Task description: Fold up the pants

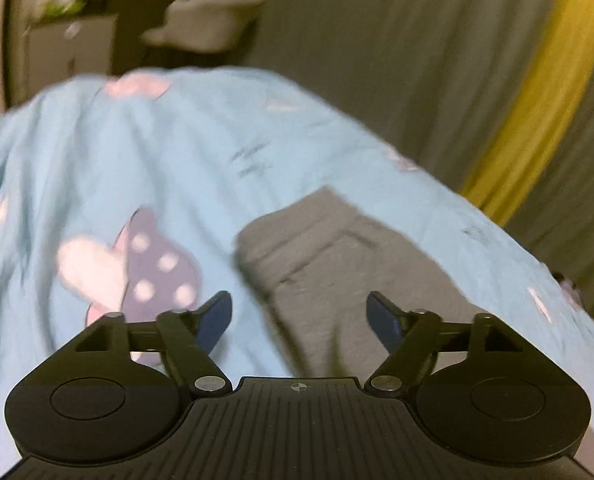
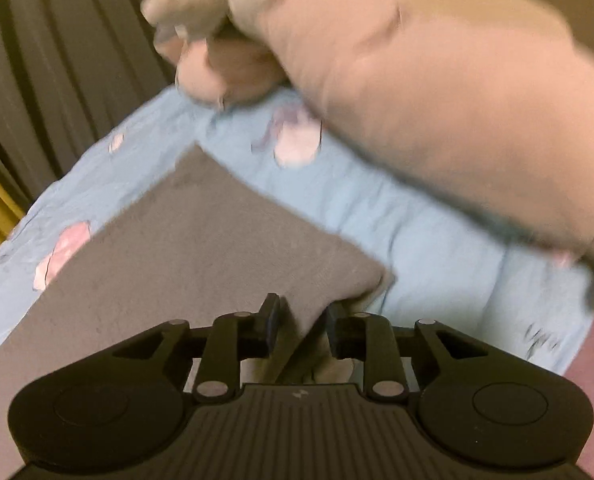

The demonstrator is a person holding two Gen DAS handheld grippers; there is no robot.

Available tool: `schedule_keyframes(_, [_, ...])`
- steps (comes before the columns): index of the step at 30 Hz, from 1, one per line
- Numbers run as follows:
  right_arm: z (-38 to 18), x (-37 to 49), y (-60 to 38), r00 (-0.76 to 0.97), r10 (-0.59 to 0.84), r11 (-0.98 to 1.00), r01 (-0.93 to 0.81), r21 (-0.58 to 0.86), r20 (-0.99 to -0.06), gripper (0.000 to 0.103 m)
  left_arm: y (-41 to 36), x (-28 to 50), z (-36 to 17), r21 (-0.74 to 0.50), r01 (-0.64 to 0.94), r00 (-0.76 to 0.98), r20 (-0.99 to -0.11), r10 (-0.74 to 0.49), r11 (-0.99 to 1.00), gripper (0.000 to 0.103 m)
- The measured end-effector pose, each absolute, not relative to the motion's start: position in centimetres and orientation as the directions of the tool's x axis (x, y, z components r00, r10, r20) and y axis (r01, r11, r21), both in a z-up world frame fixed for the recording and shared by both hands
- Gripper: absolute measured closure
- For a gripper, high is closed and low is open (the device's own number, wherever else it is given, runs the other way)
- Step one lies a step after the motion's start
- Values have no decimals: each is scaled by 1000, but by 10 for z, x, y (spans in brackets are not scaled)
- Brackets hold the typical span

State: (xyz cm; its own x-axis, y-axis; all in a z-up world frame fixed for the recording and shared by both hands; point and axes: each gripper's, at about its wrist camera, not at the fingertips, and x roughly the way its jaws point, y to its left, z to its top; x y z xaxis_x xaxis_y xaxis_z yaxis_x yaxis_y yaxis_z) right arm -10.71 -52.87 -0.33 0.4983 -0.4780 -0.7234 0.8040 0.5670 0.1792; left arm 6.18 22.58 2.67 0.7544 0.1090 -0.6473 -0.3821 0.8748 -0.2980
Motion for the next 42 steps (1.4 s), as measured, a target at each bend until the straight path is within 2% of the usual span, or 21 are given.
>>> schedule_keyframes(1, [2, -105, -524, 517, -494, 586, 792, 172, -699, 72, 218, 63, 31, -298, -351, 763, -640, 87, 888, 19])
schedule_keyframes(3, [15, -100, -512, 590, -500, 641, 744, 188, -634, 49, 196, 72, 35, -322, -286, 776, -631, 21, 902, 10])
schedule_keyframes(4, [21, -96, -503, 635, -492, 674, 711, 200, -596, 29, 185, 77, 34, -341, -259, 779, -627, -13, 904, 10])
schedule_keyframes(5, [23, -92, -497, 669, -480, 701, 681, 212, -567, 19, 172, 82, 31, -359, -226, 775, -629, -56, 906, 10])
schedule_keyframes(7, [22, -83, -484, 749, -394, 771, 585, 252, -533, 16, 143, 95, 22, -377, -184, 749, -652, -119, 908, 9])
schedule_keyframes(8, [19, -78, -481, 766, -343, 795, 545, 267, -543, 12, 128, 99, 17, -383, -172, 731, -667, -143, 908, 9])
schedule_keyframes(12, [-7, -48, -483, 716, -138, 822, 469, 324, -685, 11, 68, 111, -15, -404, -116, 647, -724, -239, 908, 9])
schedule_keyframes(14, [-21, -45, -498, 648, -102, 755, 544, 366, -754, 11, 43, 115, -37, -363, -102, 600, -765, -234, 926, 9])
schedule_keyframes(16, [-31, -52, -516, 577, -134, 669, 653, 356, -806, 16, 24, 111, -53, -215, -60, 604, -785, -136, 975, 9])
schedule_keyframes(17, [-31, -57, -520, 583, -151, 657, 662, 360, -798, 19, 12, 109, -56, -104, -5, 620, -781, -79, 995, 9])
schedule_keyframes(19, [-28, -62, -520, 553, -244, 685, 680, 262, -797, 19, 0, 110, -55, -14, 29, 625, -780, -29, 999, 7])
schedule_keyframes(21, [-29, -68, -521, 515, -319, 684, 707, 183, -796, 20, 3, 111, -57, -21, 9, 630, -776, -22, 1000, 6])
schedule_keyframes(23, [-28, -77, -530, 541, -311, 646, 724, 244, -782, 24, 11, 113, -58, -54, -41, 632, -774, -16, 998, 5])
schedule_keyframes(28, [-28, -85, -522, 547, -323, 629, 734, 257, -773, 26, 21, 114, -53, -91, -80, 643, -766, -18, 993, 3])
schedule_keyframes(29, [-26, -82, -519, 543, -328, 635, 733, 245, -773, 36, 18, 118, -53, -90, -78, 647, -763, -18, 993, 3])
schedule_keyframes(30, [-20, -79, -513, 557, -328, 657, 715, 239, -763, 41, 18, 117, -52, -99, -76, 654, -756, -25, 992, 3])
schedule_keyframes(34, [-13, -66, -493, 697, -110, 781, 502, 372, -708, 43, 25, 110, -48, -157, -107, 646, -761, -52, 982, 3])
schedule_keyframes(35, [-16, -61, -493, 691, -77, 785, 487, 383, -719, 42, 26, 108, -47, -165, -115, 645, -762, -52, 980, 3])
schedule_keyframes(37, [-31, -53, -503, 603, -44, 746, 550, 376, -796, 43, 28, 106, -46, -175, -128, 643, -764, -53, 976, 3])
schedule_keyframes(39, [-37, -64, -519, 636, -20, 681, 574, 455, -771, 45, 29, 104, -45, -179, -141, 644, -764, -47, 974, 3])
schedule_keyframes(42, [-33, -84, -529, 618, -177, 663, 650, 371, -766, 45, 28, 102, -45, -172, -145, 641, -767, -40, 974, 3])
